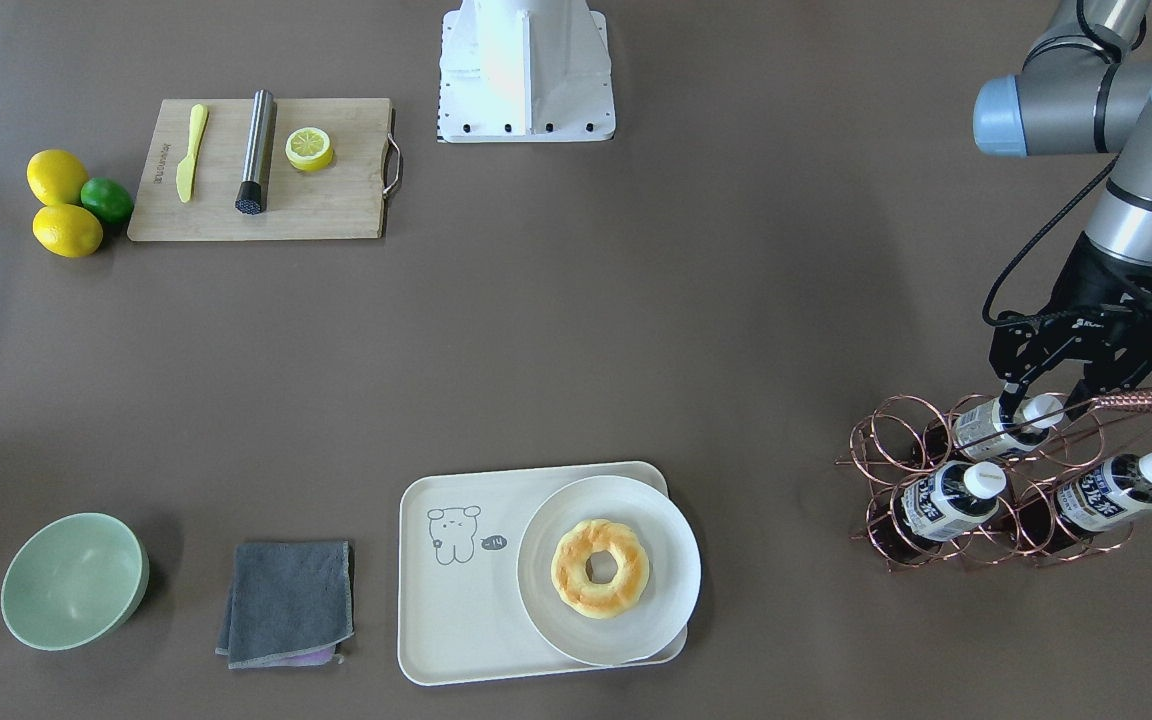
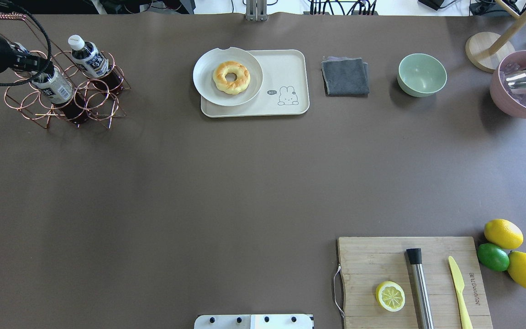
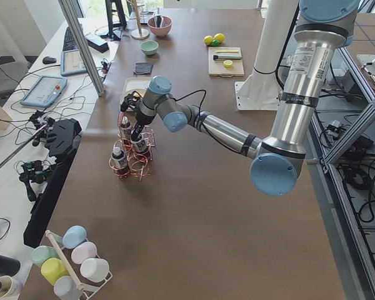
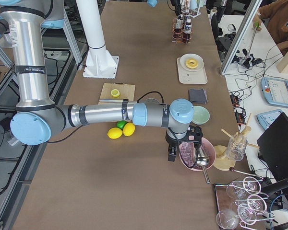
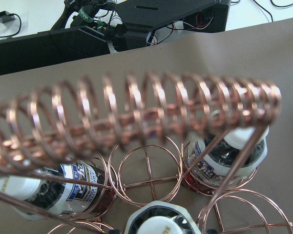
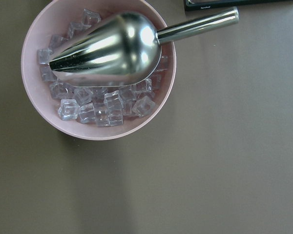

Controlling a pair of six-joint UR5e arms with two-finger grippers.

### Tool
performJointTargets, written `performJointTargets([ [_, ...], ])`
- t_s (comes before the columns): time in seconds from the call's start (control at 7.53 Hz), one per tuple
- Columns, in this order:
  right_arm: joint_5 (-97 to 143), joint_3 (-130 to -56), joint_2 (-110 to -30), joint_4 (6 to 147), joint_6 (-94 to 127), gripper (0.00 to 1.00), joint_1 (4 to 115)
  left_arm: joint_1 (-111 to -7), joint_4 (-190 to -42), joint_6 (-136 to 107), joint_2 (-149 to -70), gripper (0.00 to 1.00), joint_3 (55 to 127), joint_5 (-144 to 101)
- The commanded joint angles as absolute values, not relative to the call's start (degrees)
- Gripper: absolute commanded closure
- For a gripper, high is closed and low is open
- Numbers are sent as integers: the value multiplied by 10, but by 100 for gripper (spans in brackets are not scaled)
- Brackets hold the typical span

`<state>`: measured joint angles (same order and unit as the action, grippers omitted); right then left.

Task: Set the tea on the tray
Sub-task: 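Close the left gripper around the white-capped bottle's neck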

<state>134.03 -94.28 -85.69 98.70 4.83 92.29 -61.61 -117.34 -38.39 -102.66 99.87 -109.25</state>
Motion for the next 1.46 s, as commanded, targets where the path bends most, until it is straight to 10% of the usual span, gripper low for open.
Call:
performJointTargets([
  [0.0, 1341, -943, -857, 987, 48, 0, 923, -618, -1175, -384, -1026, 46, 997, -1092],
  [0.13, 1341, -943, -857, 987, 49, 0, 923, -620, -1176, -379, -1025, 83, 996, -1092],
  [0.27, 1341, -943, -858, 987, 49, 0, 923, -621, -1176, -377, -1025, 100, 997, -1092],
  [1.33, 1341, -943, -857, 987, 49, 0, 923, -719, -1108, -383, -1047, 100, 1060, -1231],
])
